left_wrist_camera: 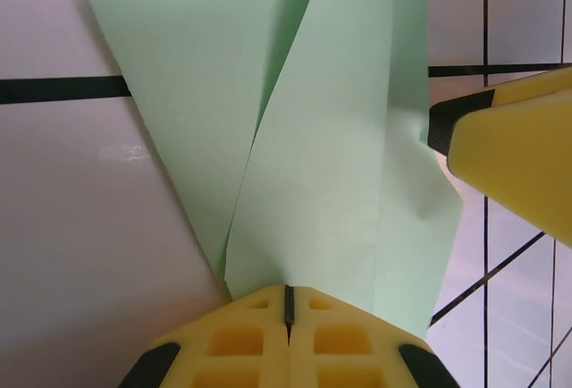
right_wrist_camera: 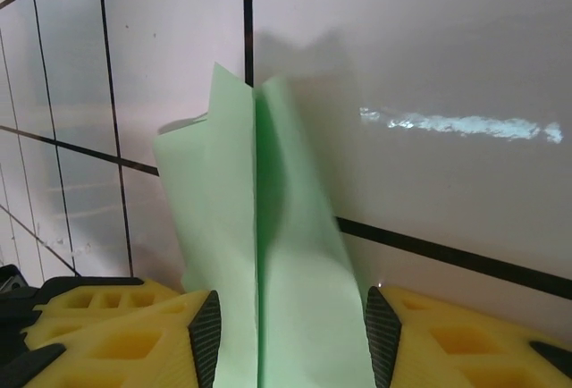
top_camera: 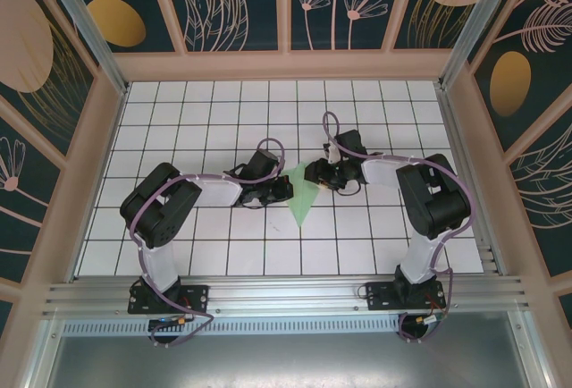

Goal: Fold a paper plane with a square sheet of paper (pick it up from the middle)
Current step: Turn over the paper at the center of the table.

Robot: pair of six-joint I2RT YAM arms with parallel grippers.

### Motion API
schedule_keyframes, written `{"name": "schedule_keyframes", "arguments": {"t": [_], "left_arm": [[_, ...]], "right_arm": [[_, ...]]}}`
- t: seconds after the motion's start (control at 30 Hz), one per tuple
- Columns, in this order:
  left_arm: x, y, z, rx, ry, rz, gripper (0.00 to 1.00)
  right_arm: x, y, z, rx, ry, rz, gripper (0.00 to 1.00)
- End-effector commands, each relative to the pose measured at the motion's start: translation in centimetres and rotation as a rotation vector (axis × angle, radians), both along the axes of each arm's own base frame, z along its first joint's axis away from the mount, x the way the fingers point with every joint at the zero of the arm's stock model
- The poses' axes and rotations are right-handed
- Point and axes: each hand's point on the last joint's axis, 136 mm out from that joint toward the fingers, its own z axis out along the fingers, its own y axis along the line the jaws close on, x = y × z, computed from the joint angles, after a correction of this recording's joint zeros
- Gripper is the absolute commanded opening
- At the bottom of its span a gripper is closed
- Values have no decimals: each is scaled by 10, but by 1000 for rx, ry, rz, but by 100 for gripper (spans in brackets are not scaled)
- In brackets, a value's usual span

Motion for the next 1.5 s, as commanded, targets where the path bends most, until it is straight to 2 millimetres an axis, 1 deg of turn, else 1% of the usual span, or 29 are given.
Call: {"name": "schedule_keyframes", "arguments": {"t": [0.0, 0.07, 0.13, 0.2, 0.27, 0.33, 0.5, 0.6, 1.0, 1.13, 1.33, 1.47], "left_arm": [[-12, 2, -16, 21, 37, -31, 1], [-12, 2, -15, 20, 33, -31, 1], [-12, 1, -15, 17, 31, -37, 1], [-13, 1, -15, 19, 33, -39, 1], [-13, 1, -15, 20, 33, -41, 2], [-13, 2, -16, 22, 35, -41, 2], [-14, 1, -17, 20, 40, -45, 2], [-15, 1, -19, 21, 41, -51, 2], [-17, -4, -22, 4, 52, -72, 2], [-18, -4, -24, 6, 58, -77, 2], [-19, -4, -26, 4, 63, -78, 2], [-20, -4, -27, 1, 66, -80, 1]], "right_arm": [[-10, 7, 6, 53, 9, 31, 49], [-8, 1, 5, 23, -2, 20, 49], [-2, -4, 9, 9, -21, 2, 50], [1, -6, 14, 14, -22, 8, 50], [3, -13, 14, -28, -31, -12, 49], [-1, -19, 14, -51, -26, -33, 50], [-21, -34, 12, -61, -2, -116, 51], [-30, -29, 8, -21, 27, -106, 51], [-33, -8, -11, -21, 81, -74, 48], [-31, -2, -3, 10, 65, -73, 48], [-23, 5, 16, 75, 23, -77, 47], [-21, 4, 21, 101, 11, -97, 47]]}}
